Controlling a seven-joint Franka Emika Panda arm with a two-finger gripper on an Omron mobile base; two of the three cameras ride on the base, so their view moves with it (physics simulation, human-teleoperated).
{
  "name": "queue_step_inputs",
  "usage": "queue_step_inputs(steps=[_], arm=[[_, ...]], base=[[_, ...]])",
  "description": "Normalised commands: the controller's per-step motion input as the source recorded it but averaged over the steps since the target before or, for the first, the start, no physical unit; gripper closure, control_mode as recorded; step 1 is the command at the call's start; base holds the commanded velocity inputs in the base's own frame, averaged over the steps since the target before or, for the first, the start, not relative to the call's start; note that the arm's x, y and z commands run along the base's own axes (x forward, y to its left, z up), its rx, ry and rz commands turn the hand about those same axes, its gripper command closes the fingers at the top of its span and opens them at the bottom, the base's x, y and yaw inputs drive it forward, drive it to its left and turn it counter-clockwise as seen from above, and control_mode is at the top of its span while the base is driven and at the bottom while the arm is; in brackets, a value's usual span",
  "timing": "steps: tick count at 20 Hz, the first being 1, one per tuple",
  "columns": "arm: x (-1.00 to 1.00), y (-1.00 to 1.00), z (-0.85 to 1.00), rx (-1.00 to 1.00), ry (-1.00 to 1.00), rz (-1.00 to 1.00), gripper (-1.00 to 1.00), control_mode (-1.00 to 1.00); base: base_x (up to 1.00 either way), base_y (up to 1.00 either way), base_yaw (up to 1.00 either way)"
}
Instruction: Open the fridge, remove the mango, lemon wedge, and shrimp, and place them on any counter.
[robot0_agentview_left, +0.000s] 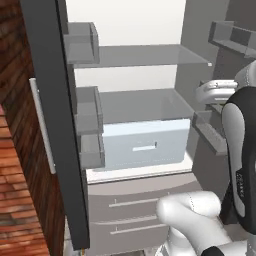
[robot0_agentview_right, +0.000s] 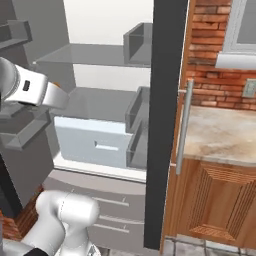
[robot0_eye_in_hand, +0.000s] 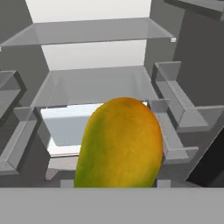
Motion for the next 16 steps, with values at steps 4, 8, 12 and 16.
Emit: queue_step_inputs(steps=[4,8,12,16], arm=[[0.0,0.0,0.0,0.0,0.0,0.0,1.0,1.0],[0.0,0.0,0.0,0.0,0.0,0.0,1.0,1.0],[0.0,0.0,0.0,0.0,0.0,0.0,1.0,1.0],[0.0,0.0,0.0,0.0,0.0,0.0,1.0,1.0]], base=[[-1.0,-0.15,-0.16],[-0.71,-0.53,-0.11],[-0.59,-0.72,-0.06],[-0.04,-0.97,-0.02]])
